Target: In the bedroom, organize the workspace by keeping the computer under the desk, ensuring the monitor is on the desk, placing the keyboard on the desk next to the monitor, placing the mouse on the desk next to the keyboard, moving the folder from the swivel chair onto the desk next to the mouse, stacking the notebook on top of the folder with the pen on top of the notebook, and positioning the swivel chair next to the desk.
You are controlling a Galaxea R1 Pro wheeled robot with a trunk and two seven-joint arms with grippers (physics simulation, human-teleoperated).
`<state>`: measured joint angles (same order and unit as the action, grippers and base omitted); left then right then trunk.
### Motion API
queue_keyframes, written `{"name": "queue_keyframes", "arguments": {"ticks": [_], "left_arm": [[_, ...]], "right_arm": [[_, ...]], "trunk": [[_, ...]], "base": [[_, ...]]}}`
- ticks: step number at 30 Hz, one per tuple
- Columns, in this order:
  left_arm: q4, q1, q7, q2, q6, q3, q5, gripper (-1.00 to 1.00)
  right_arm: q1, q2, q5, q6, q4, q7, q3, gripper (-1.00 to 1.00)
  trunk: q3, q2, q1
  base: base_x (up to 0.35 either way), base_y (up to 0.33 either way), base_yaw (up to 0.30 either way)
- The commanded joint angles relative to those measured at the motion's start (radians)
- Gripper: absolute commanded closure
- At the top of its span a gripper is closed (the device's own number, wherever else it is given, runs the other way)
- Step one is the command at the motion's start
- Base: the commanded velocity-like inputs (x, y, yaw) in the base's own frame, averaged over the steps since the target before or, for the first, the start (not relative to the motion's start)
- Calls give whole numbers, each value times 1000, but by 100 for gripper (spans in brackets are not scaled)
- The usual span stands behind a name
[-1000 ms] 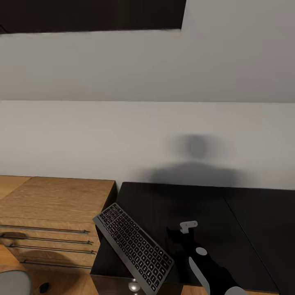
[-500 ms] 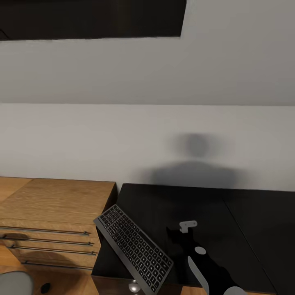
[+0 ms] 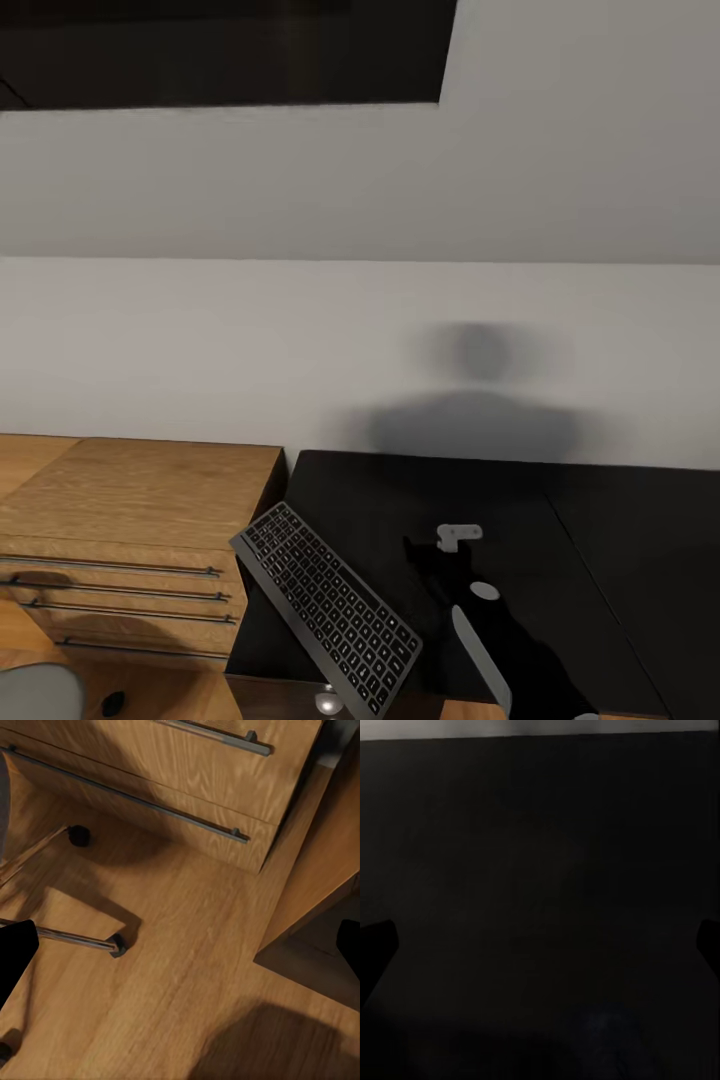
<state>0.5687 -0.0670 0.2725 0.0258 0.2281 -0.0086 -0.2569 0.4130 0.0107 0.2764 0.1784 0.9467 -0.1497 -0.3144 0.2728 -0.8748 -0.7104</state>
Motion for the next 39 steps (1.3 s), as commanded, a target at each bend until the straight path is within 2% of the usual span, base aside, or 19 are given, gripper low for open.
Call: {"name": "queue_keyframes", "arguments": {"ticks": [1,6,39], "left_arm": [[0,-1,2,0,4,-2,-7,-100],[0,-1,2,0,4,-2,-7,-100],[0,-1,2,0,5,-2,-6,-100]], "right_arm": [[-4,-1,16,10,15,-21,-3,-100],[-33,-4,41,30,85,-67,-6,-100],[-38,3,46,26,101,-70,-13,-100]], "trunk": [[1,-1,0],[1,-1,0],[1,-1,0]], "base": [[0,0,0],[0,0,0],[0,0,13]]}}
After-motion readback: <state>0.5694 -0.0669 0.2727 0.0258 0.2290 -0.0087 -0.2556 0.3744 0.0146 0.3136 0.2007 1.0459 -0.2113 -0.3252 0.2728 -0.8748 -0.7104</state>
